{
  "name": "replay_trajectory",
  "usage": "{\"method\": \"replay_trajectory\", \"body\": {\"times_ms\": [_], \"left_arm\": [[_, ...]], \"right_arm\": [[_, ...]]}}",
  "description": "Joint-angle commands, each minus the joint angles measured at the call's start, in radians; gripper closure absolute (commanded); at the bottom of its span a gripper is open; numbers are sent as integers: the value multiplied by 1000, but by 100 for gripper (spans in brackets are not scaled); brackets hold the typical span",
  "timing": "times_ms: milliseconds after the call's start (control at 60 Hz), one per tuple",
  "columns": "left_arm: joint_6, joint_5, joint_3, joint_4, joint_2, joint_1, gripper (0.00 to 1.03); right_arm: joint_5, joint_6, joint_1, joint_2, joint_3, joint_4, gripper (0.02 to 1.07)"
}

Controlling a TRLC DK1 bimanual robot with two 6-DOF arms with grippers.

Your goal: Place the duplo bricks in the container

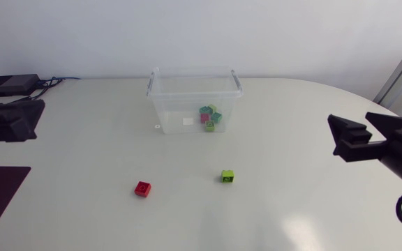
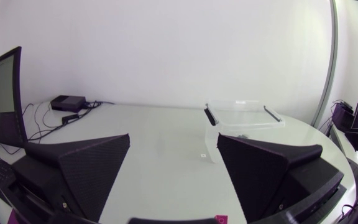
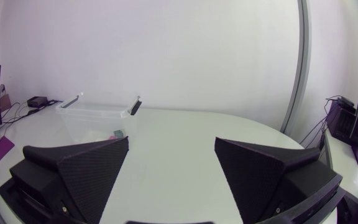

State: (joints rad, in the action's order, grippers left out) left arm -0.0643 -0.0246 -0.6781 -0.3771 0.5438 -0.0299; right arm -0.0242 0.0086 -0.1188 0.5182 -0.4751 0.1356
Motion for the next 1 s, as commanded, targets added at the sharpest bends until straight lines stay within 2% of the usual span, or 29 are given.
{"method": "replay_trajectory", "body": {"times_ms": [0,67,183,300,467,633,717,900,983], "left_arm": [[-49,0,-92,-62,117,-16,6],[-66,0,-161,-146,222,-44,7],[-89,5,-230,-235,361,-71,7],[-89,20,-264,-279,450,-93,7],[-46,115,-340,-378,613,-116,7],[-58,121,-353,-385,726,-192,8],[-46,117,-340,-384,795,-243,7],[-20,100,-331,-382,938,-285,7],[-19,81,-330,-375,995,-297,8]], "right_arm": [[-6,47,-16,72,-77,42,7],[-5,73,-28,138,-143,90,7],[-6,123,-41,212,-223,164,7],[-14,174,-64,284,-287,242,7],[-28,183,-114,390,-370,363,7],[44,205,-122,473,-415,418,7],[129,202,-119,511,-421,438,7],[218,183,-122,629,-451,492,7],[224,188,-133,672,-456,492,7]]}}
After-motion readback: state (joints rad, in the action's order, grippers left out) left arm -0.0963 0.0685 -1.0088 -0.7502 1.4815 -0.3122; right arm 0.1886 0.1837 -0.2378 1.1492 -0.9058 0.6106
